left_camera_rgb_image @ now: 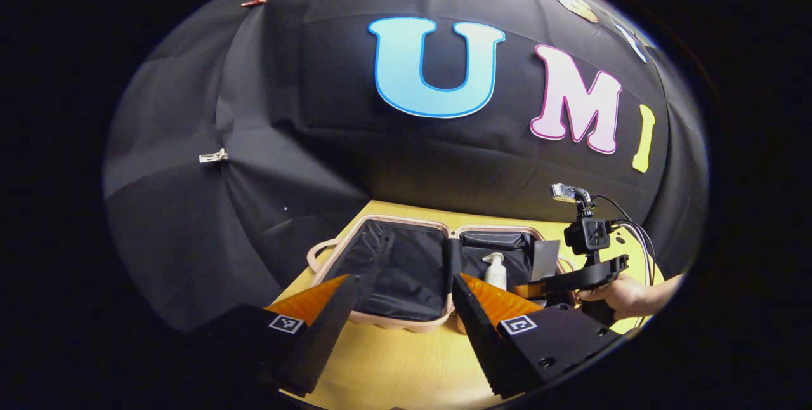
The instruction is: First open the suitcase, pack the skin care products into it, and then close the suitcase.
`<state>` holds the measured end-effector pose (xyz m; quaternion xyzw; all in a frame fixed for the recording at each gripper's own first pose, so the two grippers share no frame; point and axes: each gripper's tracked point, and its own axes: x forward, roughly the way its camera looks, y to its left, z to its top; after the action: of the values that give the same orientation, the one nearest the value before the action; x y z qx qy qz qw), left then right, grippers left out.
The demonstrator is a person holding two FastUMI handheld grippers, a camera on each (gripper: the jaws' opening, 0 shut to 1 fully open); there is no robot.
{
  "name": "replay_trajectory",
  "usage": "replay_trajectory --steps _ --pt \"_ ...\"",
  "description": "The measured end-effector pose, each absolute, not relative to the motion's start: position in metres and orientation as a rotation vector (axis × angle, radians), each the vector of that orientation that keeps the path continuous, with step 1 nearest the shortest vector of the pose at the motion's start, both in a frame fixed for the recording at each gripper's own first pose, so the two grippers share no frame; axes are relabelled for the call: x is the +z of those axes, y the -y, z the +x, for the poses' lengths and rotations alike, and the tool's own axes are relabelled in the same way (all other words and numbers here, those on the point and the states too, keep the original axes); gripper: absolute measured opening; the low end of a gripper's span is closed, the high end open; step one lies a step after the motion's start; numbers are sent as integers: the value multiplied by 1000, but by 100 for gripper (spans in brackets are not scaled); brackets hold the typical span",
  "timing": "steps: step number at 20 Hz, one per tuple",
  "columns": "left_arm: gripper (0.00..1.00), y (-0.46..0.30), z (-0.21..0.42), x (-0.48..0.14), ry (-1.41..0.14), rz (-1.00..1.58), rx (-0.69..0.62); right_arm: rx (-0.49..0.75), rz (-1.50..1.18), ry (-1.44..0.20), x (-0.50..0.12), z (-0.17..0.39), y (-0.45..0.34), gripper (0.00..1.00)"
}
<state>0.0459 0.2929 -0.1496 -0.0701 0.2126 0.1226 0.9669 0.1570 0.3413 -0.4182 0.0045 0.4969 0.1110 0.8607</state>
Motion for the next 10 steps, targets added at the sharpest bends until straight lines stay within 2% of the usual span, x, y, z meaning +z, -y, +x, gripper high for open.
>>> replay_trajectory --steps 1,2,3,4,5,6,7,10 --pt "96 -300 40 -150 -430 -139 258 220 14 -1014 -413 162 -344 45" --pt "96 -304 37 -151 -435 -136 265 208 13 -984 -405 166 -345 37" --pt "96 -312 32 -152 -435 -131 277 200 14 -958 -398 169 -347 48" --pt "96 -320 30 -152 -431 -123 285 205 19 -935 -389 170 -350 55" --pt "92 -331 29 -151 -426 -113 300 209 14 -908 -379 170 -352 73" --pt "96 -344 31 -154 -423 -103 312 220 11 -882 -371 170 -354 86" --pt "96 -356 34 -155 -412 -93 322 227 1 -855 -361 169 -354 100" --pt "96 -398 53 -165 -385 -63 340 242 4 -768 -329 168 -354 100"
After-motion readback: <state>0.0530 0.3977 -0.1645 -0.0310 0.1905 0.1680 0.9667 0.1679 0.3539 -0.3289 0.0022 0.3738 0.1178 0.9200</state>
